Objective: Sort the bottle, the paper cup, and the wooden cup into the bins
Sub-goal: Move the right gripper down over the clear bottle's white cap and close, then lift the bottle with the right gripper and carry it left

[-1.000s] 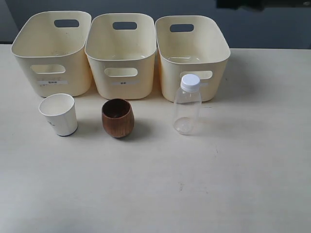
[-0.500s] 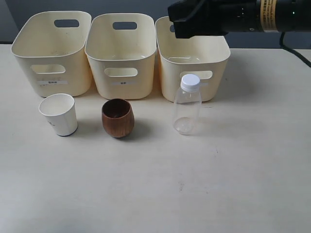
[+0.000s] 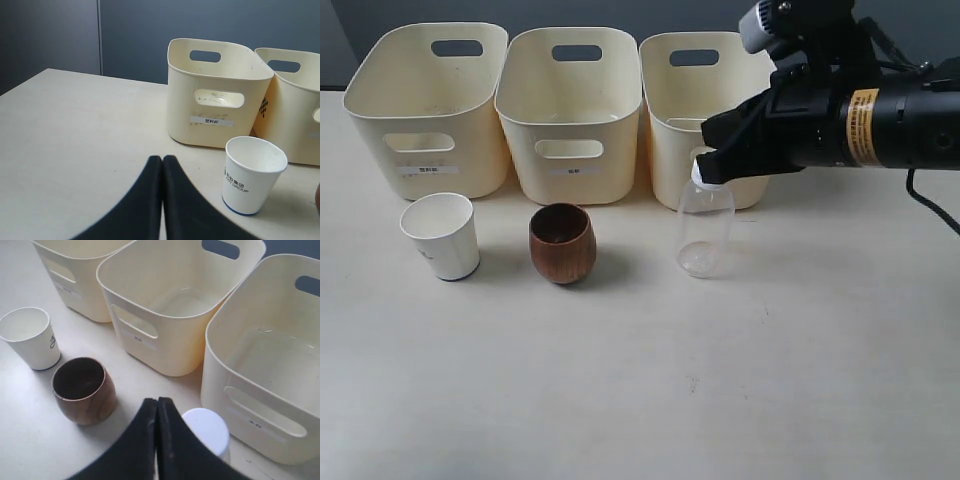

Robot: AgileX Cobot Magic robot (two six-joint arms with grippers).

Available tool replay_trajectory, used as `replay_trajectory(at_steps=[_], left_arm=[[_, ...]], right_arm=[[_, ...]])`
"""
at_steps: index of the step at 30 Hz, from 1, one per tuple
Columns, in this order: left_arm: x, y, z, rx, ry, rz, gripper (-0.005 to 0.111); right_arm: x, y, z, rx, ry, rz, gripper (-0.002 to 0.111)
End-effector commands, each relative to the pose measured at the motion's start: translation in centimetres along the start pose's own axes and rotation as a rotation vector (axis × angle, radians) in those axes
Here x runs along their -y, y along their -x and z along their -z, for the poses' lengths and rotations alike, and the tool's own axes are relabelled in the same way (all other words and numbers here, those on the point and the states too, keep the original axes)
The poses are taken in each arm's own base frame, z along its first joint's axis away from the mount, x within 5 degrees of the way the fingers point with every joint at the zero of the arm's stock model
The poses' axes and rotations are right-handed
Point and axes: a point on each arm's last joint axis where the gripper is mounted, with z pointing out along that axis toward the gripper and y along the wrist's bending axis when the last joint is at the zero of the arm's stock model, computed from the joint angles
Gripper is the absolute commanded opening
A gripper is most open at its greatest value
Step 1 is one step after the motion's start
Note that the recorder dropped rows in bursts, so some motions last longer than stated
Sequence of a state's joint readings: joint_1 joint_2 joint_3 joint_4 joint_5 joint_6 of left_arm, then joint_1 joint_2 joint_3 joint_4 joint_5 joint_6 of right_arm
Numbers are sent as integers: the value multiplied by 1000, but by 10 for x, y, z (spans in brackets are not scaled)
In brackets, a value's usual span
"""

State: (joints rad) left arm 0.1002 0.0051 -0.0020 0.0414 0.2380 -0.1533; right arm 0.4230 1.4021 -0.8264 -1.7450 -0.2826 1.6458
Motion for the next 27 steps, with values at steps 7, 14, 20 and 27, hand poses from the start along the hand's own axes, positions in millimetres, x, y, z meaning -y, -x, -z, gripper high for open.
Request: replay_trajectory(at_steps=[7,14,20,27], left_arm=[[0,0,0,10,-5,0,0],[0,0,0,10,-5,0,0],[0,0,0,10,-5,0,0],[0,0,0,10,-5,0,0]], right_arm=[[0,-3,-2,-10,7,-2,78],[4,-19,-22,-89,19,-32,75],[10,-32,-41,-148,2,-48,77],[18,-31,-46,-148,-67,-44,77]])
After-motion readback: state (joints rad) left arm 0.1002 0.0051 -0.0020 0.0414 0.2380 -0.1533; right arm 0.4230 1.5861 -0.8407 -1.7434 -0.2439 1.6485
